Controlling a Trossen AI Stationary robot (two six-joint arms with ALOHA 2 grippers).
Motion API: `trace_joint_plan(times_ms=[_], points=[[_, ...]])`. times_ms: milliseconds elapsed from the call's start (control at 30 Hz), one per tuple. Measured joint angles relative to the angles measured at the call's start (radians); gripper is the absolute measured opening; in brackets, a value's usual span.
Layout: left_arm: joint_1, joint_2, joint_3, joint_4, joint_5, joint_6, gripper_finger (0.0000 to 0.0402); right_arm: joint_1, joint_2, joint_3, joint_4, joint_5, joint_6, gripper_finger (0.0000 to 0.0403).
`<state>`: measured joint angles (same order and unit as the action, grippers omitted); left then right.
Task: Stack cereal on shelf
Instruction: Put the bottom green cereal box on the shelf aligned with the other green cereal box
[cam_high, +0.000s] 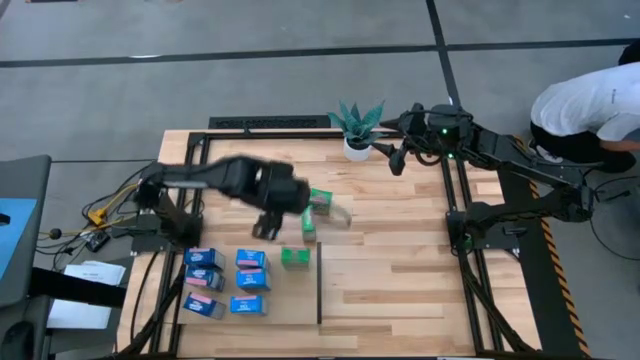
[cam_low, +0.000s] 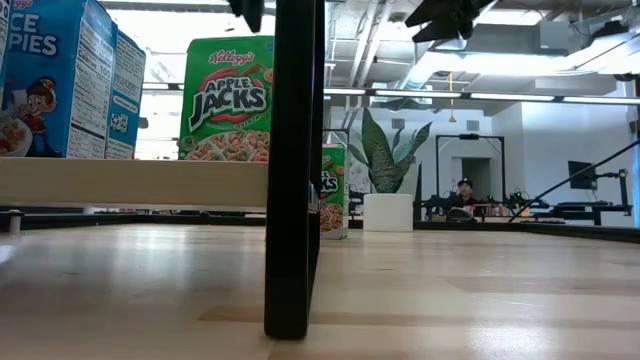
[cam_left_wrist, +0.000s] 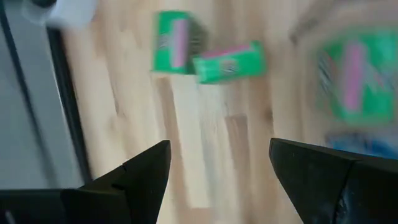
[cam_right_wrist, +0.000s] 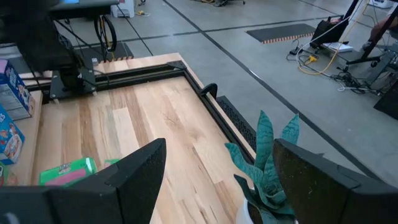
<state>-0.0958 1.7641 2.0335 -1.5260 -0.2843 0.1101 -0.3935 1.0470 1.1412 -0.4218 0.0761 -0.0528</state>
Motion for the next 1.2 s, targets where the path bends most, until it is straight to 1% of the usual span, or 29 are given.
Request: trace_joint_plan(times_ms=[100, 167, 267, 367, 433, 500, 567, 633, 733, 800, 900, 1033, 1133, 1200], points=[[0.084, 0.0, 0.0, 0.027, 0.025, -0.212, 0.0262, 0.0, 0.0, 0.0, -0.023, 0.0, 0.005, 0.0317], [0.12, 0.002, 0.0, 0.037, 0.034, -0.327, 0.0262, 0.0, 0.0, 0.0, -0.03, 0.0, 0.021, 0.0317], [0.148, 0.003, 0.0, 0.033, -0.001, -0.525, 0.0262, -0.002, 0.0, 0.0, -0.034, 0.001, 0.026, 0.0317], [0.161, 0.003, 0.0, 0.033, -0.01, -0.733, 0.0262, -0.002, 0.0, 0.0, -0.042, 0.001, 0.027, 0.0317], [0.152, 0.003, -0.013, 0.05, -0.018, -0.824, 0.0262, -0.002, 0.0, 0.0, -0.044, 0.001, 0.027, 0.0317], [0.133, 0.005, -0.032, 0.073, -0.028, -0.866, 0.0262, -0.002, 0.0, 0.0, -0.045, 0.002, 0.027, 0.0317], [0.114, 0.005, -0.057, 0.104, -0.061, -0.891, 0.0262, -0.002, 0.0, 0.0, -0.044, 0.002, 0.027, 0.0317], [0.101, 0.003, -0.096, 0.16, -0.074, -0.911, 0.0262, -0.002, 0.0, 0.0, -0.045, 0.002, 0.027, 0.0317], [0.095, 0.007, -0.132, 0.195, -0.076, -0.947, 0.0262, -0.002, 0.0, 0.0, -0.047, 0.002, 0.027, 0.0317], [0.095, 0.003, -0.163, 0.25, -0.076, -1.0, 0.0262, -0.002, 0.0, 0.0, -0.053, 0.002, 0.027, 0.0317], [0.092, 0.006, -0.195, 0.264, -0.06, -1.073, 0.0262, -0.002, 0.0, 0.0, -0.06, 0.002, 0.027, 0.0317], [0.076, 0.005, -0.272, 0.336, -0.061, -1.16, 0.0262, -0.002, 0.0, 0.0, -0.077, 0.002, 0.028, 0.0317], [0.071, 0.005, -0.316, 0.398, -0.064, -1.166, 0.0262, -0.002, 0.0, 0.0, -0.076, 0.002, 0.027, 0.0317], [0.072, 0.004, -0.346, 0.439, -0.058, -1.096, 0.0262, -0.002, 0.0, 0.0, -0.076, 0.002, 0.027, 0.0317]])
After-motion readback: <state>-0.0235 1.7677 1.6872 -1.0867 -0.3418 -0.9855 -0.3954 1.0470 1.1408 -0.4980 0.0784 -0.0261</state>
